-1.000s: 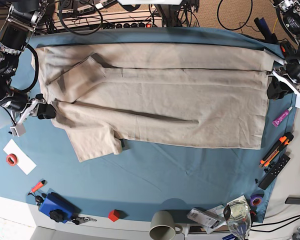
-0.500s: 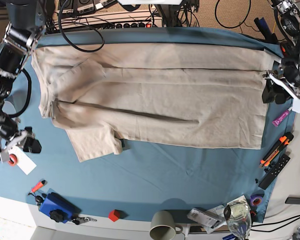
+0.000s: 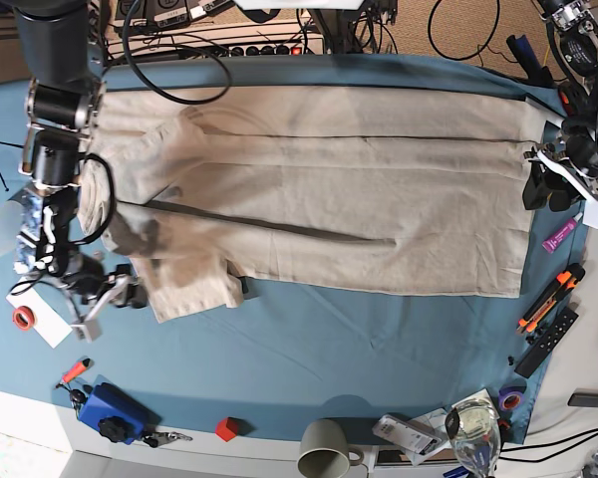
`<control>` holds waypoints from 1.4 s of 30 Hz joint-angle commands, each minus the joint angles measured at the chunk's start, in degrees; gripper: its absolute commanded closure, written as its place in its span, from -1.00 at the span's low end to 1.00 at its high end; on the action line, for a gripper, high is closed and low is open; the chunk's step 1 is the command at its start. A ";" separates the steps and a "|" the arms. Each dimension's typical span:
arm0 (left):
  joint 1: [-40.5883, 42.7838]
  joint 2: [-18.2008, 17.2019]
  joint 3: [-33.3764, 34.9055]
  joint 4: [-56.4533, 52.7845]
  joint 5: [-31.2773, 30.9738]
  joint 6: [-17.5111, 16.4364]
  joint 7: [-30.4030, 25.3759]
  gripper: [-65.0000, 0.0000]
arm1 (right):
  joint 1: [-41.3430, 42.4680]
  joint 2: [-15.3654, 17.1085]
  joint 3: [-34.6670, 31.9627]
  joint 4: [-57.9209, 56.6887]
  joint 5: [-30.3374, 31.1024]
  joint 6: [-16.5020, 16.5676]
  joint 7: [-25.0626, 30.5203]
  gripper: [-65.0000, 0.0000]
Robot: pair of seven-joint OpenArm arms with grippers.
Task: Fold the T-shirt properly
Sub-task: 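Pull the grasped hem corner with the right gripper to flatten the side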
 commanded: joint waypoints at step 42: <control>-0.96 -0.96 -0.31 0.94 -0.72 -0.20 -6.62 0.08 | 0.74 -4.55 0.28 -6.36 -6.23 -4.02 2.21 0.31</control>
